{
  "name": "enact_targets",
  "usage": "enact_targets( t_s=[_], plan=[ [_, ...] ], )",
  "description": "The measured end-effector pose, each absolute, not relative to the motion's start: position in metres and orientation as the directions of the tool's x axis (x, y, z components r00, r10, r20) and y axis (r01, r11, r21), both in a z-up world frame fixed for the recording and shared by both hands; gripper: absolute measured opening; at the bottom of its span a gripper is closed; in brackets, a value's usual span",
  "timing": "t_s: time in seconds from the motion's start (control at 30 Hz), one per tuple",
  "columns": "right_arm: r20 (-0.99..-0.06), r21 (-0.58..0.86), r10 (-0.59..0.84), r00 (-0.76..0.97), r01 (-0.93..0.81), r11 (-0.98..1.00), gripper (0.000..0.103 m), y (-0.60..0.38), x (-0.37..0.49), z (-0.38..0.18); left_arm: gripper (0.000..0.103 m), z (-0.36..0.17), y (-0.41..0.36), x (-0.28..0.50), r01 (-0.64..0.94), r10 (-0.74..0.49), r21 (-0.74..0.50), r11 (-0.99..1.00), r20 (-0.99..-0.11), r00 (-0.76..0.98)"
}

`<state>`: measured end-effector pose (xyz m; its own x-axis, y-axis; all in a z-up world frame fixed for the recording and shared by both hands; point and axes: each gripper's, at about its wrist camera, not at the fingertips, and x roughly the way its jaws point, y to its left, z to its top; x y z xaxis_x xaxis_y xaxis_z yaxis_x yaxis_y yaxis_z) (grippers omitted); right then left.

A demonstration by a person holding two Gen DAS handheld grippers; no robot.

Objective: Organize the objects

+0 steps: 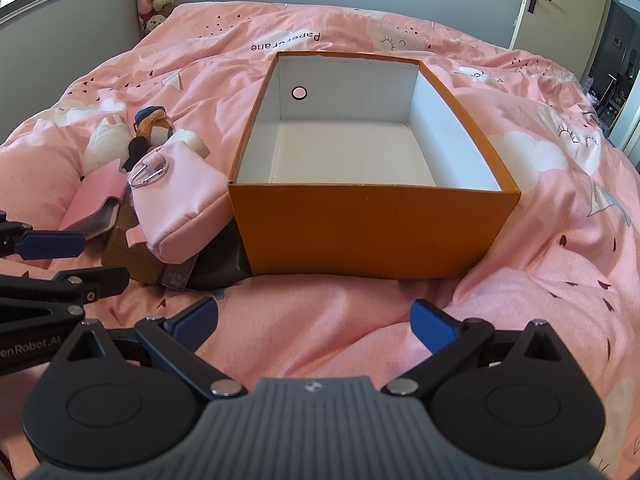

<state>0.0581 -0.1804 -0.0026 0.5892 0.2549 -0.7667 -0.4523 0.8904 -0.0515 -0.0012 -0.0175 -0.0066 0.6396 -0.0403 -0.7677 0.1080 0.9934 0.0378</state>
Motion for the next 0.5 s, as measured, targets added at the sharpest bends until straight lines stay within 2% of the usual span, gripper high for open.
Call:
enact_targets(
  t_s=[0.33,0.5],
  plan=[
    [-0.776,-0.048,0.250,0.579,-0.449,0.892,0.102,-0.1811,0.0588,-0.0050,0.057,-0.0071,-0.0175,-0.0014,0.109,-0.041,0.038,0.993,-0.769,0.638],
    [-0.780,-0.038,0.261,0.569,-0.460,0.887,0.102,-0.1801,0.0594,-0.0059,0.050,-0.0091,-0.0159,-0.0026,0.112,-0.051,0.026,0.993,-0.773,0.632]
  ],
)
